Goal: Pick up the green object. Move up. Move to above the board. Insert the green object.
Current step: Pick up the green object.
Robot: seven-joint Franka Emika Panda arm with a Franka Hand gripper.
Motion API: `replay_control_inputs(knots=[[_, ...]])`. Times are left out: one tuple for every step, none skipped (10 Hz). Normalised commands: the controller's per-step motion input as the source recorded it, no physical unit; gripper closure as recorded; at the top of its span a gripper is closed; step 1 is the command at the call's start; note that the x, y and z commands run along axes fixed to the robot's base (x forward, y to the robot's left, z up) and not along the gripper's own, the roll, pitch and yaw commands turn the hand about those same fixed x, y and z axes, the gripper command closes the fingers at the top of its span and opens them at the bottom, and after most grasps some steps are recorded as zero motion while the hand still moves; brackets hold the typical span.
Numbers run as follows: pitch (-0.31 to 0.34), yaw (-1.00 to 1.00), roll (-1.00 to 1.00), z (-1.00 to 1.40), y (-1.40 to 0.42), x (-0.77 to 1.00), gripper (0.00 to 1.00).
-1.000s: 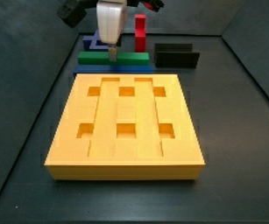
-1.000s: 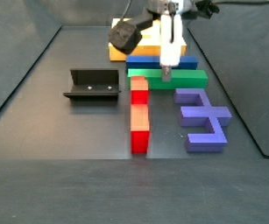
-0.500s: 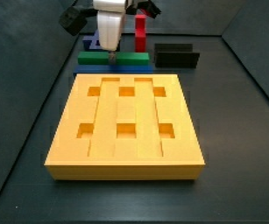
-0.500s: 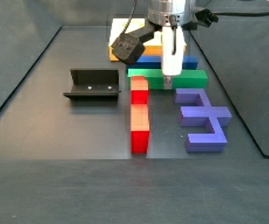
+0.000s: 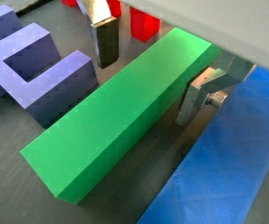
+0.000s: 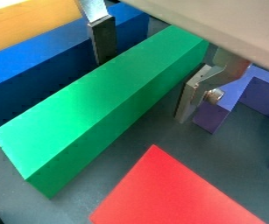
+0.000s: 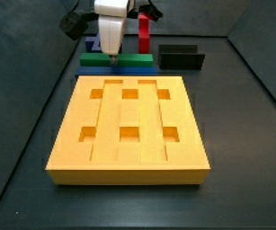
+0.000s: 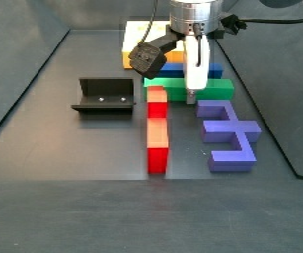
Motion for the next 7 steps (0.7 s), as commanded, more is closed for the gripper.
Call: replay_control_inputs(knots=[[0.0,0.16,0.01,-0.01,0.0,0.0,0.0],[0.007,0.03,0.02,0.0,0.0,0.0,0.0],[0.0,0.0,0.0,0.0,0.0,0.0,0.0],[0.0,0.0,0.0,0.0,0.0,0.0,1.0],[0.0,0.0,0.0,0.0,0.0,0.0,1.0],[0.0,0.0,0.0,0.0,0.0,0.0,1.0],[0.0,0.0,0.0,0.0,0.0,0.0,1.0]])
